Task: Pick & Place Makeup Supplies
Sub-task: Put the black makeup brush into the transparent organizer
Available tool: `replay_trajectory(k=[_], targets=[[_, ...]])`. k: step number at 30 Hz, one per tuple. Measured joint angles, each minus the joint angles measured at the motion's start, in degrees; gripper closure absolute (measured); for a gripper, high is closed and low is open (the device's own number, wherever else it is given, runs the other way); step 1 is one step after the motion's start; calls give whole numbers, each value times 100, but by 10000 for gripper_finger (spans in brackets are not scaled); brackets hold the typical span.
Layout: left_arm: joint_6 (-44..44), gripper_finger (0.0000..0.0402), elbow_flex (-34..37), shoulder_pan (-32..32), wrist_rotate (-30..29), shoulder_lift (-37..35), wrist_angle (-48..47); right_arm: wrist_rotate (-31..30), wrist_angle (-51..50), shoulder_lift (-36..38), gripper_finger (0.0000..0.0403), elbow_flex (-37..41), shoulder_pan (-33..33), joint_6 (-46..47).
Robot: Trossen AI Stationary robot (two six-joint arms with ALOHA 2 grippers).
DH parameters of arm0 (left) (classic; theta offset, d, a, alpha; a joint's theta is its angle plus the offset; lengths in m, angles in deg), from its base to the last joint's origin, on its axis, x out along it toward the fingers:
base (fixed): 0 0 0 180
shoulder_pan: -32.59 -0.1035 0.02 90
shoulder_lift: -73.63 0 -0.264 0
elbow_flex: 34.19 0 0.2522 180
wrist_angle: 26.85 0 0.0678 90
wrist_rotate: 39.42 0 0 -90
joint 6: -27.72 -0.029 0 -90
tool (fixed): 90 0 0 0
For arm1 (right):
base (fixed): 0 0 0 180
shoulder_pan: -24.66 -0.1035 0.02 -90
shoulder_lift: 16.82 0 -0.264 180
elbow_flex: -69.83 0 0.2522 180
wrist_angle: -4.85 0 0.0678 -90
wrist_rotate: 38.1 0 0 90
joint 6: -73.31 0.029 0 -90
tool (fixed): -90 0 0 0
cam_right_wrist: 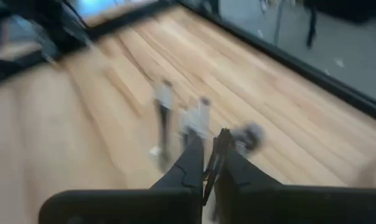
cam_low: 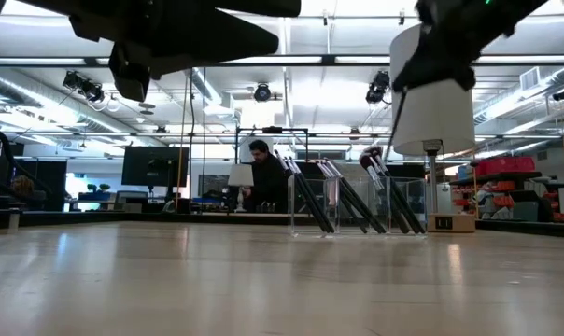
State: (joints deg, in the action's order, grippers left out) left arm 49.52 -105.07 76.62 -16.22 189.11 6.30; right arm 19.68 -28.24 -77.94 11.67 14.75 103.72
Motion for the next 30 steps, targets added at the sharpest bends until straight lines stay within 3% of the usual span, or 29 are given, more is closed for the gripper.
replay_trajectory(k=[6, 16, 23, 30], targets=[[2, 254, 0, -22, 14, 0, -4, 912, -396, -223, 392, 7, 1037, -373], [9, 257, 0, -20, 68, 0, -2, 2549, -534, -710, 391, 7, 1864, -613], [47, 257, 0, -21, 68, 0, 0, 2875, -483, -1154, 386, 7, 2075, -849], [48, 257, 0, -24, 68, 0, -1, 2873, -281, -1364, 356, 6, 2126, -1003]])
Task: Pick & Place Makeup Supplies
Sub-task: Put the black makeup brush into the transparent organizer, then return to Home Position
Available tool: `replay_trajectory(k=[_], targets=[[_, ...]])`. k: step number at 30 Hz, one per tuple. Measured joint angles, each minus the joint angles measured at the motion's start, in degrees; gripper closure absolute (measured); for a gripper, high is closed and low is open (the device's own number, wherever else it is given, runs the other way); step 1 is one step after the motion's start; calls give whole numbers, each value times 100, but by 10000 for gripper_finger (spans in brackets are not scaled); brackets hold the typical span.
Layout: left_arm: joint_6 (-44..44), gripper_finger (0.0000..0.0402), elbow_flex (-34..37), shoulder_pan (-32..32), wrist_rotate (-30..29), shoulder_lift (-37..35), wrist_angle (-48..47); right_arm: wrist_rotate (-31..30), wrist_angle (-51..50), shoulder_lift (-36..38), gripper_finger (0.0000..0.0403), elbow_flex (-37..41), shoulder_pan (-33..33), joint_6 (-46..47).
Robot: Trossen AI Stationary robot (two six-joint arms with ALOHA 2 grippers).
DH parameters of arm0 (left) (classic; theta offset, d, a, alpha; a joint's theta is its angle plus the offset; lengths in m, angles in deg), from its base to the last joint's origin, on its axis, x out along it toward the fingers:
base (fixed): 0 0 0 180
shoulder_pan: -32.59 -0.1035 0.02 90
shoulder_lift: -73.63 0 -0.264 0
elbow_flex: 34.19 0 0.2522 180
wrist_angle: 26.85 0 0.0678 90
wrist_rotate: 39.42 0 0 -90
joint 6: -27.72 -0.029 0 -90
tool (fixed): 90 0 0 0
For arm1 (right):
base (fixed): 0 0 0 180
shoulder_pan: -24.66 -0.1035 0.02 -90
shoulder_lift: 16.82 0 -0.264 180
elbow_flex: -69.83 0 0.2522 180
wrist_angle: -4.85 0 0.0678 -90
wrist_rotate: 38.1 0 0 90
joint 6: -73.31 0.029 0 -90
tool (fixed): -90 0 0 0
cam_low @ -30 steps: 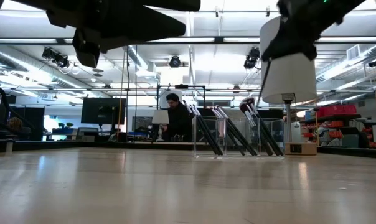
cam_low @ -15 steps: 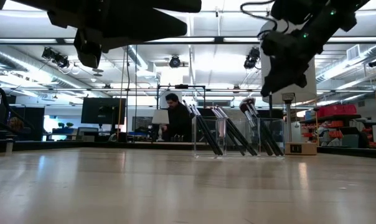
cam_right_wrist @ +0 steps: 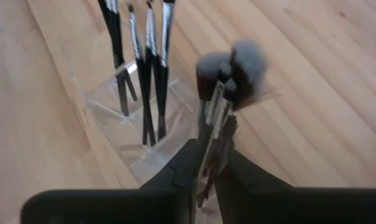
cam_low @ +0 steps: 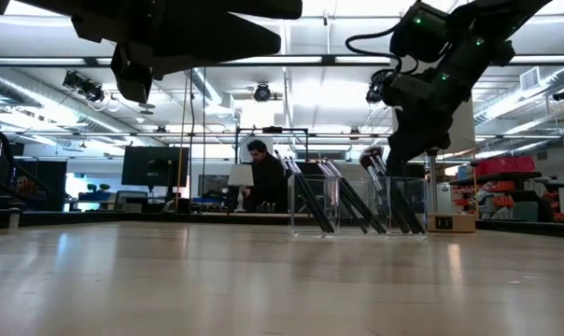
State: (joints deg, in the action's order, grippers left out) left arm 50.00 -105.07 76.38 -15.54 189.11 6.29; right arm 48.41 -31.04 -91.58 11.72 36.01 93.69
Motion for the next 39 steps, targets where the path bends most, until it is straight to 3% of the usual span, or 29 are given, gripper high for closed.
replay_trajectory(k=[14, 19, 23, 32, 39], targets=[[116, 257, 0, -2, 59, 0, 1, -7, 186, 306, 252, 1, -4, -136], [297, 258, 0, -50, 670, -112, -3, -35, -81, 868, 243, 1, -226, 25], [-74, 275, 0, -131, 1332, -453, -16, -79, -234, 1256, 250, 1, -886, 65], [-960, 392, 527, -227, 1380, -2358, -1476, -898, -22, 1341, 274, 1, -3037, 319], [-907, 397, 2043, -391, 1598, -4483, -2158, -1281, 568, 1344, 285, 211, -4381, 276]])
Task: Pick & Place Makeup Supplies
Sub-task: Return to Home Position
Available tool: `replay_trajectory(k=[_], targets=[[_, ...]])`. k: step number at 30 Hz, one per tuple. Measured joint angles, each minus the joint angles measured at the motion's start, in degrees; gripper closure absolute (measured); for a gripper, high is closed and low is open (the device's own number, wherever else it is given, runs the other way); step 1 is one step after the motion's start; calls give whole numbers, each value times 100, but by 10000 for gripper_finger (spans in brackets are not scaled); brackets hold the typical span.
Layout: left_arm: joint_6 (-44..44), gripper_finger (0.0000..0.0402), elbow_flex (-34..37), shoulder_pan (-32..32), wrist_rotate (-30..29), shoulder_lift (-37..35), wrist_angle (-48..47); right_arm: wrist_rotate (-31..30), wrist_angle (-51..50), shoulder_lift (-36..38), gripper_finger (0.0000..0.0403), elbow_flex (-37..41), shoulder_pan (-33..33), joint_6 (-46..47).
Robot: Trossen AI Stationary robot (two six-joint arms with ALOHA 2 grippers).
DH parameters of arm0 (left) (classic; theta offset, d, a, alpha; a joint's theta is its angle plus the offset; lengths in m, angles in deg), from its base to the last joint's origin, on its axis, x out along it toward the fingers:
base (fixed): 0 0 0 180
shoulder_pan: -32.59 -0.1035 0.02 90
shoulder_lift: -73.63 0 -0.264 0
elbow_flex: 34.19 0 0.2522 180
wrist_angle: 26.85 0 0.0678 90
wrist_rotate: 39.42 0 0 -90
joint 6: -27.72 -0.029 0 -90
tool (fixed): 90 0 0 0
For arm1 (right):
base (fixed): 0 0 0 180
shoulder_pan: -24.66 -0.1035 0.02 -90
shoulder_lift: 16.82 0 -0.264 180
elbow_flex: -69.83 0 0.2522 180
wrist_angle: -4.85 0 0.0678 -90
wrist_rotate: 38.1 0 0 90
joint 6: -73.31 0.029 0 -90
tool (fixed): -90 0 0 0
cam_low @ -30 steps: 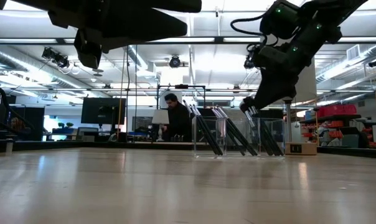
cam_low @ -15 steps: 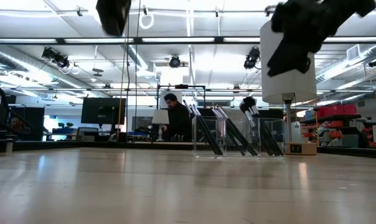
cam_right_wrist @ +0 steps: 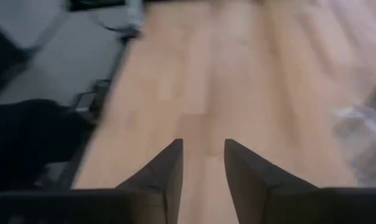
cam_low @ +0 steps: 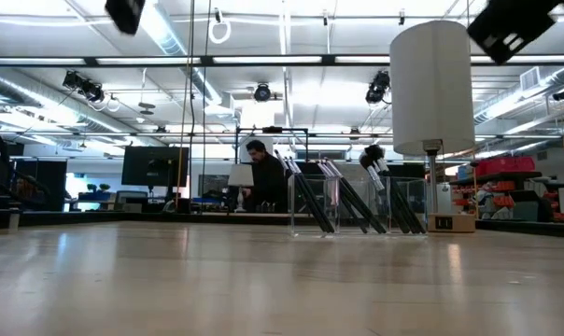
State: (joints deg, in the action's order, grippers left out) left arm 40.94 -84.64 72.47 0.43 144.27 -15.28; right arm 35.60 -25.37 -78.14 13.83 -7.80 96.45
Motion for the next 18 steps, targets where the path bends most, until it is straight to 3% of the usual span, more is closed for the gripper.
replay_trajectory(k=[10, 18], targets=[[454, 399, 2177, -1089, 1268, -2629, 66, 433, 3103, 6, 287, 1518, -851, -251], [123, 400, 3085, -1817, 1946, -4041, 95, 435, 3326, 422, 287, 1771, -887, -262]])
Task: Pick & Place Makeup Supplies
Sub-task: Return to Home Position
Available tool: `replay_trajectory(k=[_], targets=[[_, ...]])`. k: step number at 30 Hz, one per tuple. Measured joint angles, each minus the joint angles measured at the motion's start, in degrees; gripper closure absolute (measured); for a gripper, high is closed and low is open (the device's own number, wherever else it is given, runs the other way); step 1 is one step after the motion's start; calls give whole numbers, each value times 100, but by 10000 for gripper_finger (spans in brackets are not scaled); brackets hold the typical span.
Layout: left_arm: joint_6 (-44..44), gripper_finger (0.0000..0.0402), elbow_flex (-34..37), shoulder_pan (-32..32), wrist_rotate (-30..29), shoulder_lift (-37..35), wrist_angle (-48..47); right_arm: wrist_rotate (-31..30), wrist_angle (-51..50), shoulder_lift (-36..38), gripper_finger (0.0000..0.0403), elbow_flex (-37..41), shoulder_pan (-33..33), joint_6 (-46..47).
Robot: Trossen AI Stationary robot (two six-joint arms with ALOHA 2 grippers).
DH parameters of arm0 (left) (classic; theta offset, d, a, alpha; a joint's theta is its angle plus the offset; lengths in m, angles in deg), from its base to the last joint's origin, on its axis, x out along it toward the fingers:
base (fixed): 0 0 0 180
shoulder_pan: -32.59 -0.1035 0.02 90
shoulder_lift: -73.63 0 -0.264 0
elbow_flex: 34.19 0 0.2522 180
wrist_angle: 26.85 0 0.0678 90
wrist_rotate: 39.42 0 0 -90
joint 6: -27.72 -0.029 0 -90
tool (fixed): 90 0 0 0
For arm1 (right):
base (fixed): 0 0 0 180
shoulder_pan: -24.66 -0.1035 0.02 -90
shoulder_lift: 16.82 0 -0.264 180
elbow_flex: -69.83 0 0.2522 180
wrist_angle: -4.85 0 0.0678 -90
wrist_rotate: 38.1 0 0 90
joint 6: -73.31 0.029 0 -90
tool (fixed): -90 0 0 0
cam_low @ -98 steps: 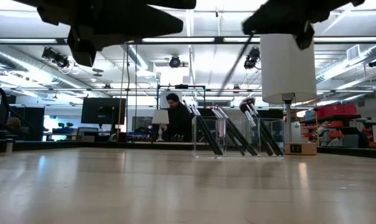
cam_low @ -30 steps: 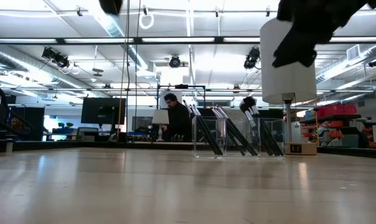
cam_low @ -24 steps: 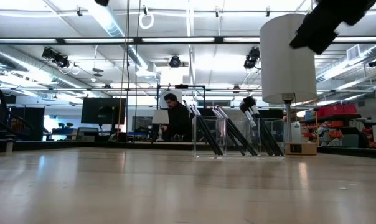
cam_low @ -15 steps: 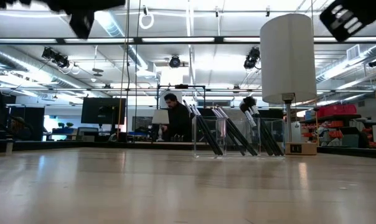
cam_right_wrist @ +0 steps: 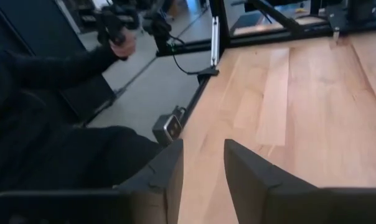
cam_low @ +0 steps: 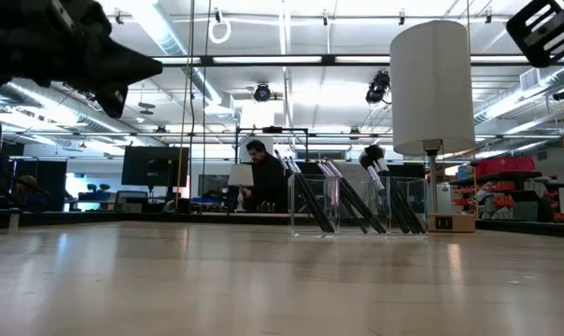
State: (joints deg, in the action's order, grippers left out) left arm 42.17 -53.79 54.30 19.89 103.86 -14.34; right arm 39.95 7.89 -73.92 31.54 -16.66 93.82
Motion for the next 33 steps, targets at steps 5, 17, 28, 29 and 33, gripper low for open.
replay_trajectory(k=[5, 17, 28, 29, 33], targets=[[-109, 400, 535, 0, 89, -930, -158, -55, 0, 475, 287, 218, -4, 337], [-1214, 401, 532, 363, -289, -2150, -718, -68, 114, 907, 287, 536, -7, 499], [-1164, 401, 535, 421, -749, -3009, -1955, -146, -226, 1846, 287, 640, -7, 310], [-1036, 401, 535, 421, -763, -3007, -2045, -164, -316, 1940, 287, 641, -7, 290], [-742, 401, 528, 422, -672, -2985, -2163, -391, -691, 2286, 287, 642, -4, 277]])
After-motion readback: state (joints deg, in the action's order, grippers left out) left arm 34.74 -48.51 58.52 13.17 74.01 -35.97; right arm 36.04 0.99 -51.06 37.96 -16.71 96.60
